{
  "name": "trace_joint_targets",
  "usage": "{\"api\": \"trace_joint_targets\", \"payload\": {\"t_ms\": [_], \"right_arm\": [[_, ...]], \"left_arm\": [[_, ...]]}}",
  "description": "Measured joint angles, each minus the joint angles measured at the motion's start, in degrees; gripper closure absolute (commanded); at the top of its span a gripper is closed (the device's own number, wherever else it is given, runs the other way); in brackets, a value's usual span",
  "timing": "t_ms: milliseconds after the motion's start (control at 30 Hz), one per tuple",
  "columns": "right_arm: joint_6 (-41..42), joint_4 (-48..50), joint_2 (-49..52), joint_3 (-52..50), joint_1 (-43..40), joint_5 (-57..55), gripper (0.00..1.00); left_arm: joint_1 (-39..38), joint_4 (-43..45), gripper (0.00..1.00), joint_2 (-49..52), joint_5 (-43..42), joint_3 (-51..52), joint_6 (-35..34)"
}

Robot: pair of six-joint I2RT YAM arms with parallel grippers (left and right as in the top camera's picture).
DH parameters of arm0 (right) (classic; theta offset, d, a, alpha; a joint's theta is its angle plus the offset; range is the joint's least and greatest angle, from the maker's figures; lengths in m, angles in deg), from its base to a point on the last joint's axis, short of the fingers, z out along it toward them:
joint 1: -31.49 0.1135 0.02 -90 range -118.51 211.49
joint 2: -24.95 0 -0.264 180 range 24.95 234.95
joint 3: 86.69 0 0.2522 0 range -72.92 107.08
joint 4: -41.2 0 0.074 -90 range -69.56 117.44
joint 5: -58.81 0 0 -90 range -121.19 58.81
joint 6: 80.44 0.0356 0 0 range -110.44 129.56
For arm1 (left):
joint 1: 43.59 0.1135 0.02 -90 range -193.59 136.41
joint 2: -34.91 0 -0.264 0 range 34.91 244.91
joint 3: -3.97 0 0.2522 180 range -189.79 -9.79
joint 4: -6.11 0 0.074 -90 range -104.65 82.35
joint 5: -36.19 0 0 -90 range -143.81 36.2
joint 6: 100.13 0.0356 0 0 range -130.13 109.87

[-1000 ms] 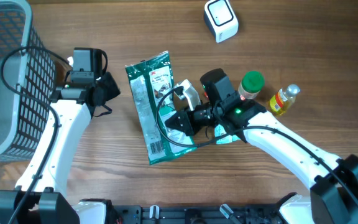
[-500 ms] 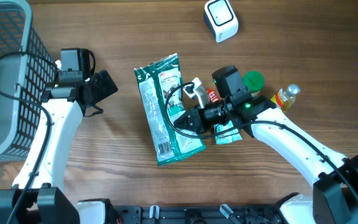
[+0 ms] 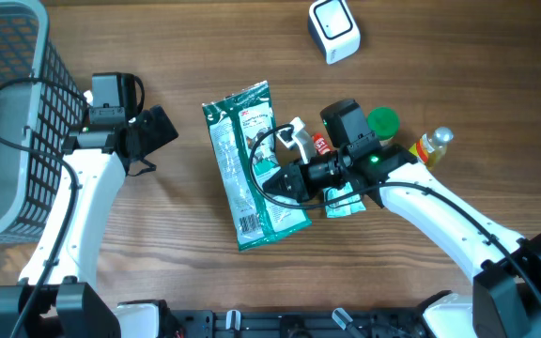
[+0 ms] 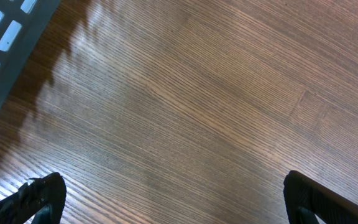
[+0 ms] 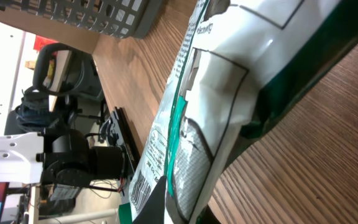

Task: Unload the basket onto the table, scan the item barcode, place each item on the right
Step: 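Lift the green glove pack with the right gripper up to the white scanner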

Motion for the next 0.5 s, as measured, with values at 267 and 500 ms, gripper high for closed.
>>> {"api": "trace_joint_targets", "payload": {"t_ms": [267,500], "right_arm": [[0.3,-1.0,0.0,0.1,0.0,-2.5,0.96],[-8.3,-37.9,0.7,26.8,-0.5,-14.6,0.96]], "left_arm": [[0.0,0.0,0.0,0.0,0.0,0.0,0.0],[0.0,0.0,0.0,0.0,0.0,0.0,0.0]]}}
